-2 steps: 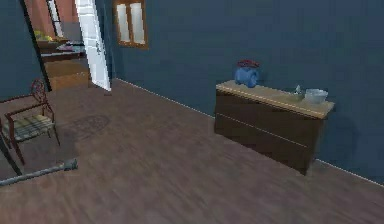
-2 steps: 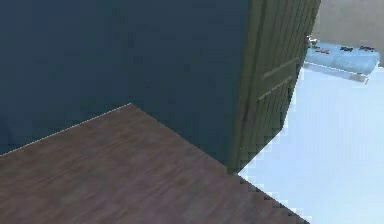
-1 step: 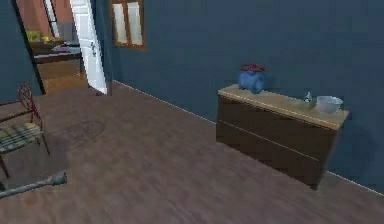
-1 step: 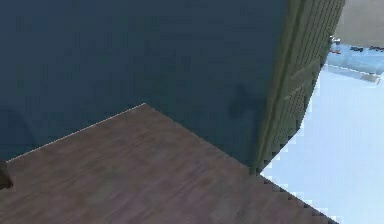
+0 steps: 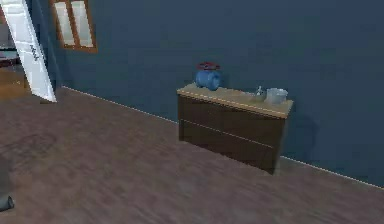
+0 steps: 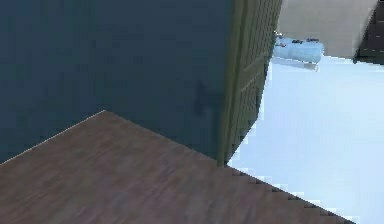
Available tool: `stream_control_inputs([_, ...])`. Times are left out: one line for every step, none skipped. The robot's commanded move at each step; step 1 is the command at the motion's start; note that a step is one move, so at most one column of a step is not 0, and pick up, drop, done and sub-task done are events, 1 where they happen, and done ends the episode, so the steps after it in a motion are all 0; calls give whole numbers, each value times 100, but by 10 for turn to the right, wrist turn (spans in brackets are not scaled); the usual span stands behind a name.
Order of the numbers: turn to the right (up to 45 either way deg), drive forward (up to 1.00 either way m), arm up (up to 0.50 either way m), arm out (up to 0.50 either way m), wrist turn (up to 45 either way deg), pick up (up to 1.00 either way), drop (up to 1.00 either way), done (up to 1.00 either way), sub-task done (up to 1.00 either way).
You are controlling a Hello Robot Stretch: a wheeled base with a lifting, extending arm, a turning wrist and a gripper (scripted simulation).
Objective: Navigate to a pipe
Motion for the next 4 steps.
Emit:
stream_control_inputs([0, 100, 0, 0, 0, 0, 0, 0, 0])
stream_control_inputs([90, 0, 0, 0, 0, 0, 0, 0, 0])
stream_control_inputs([0, 40, 0, 0, 0, 0, 0, 0, 0])
stream_control_inputs([0, 0, 0, 0, 0, 0, 0, 100, 0])
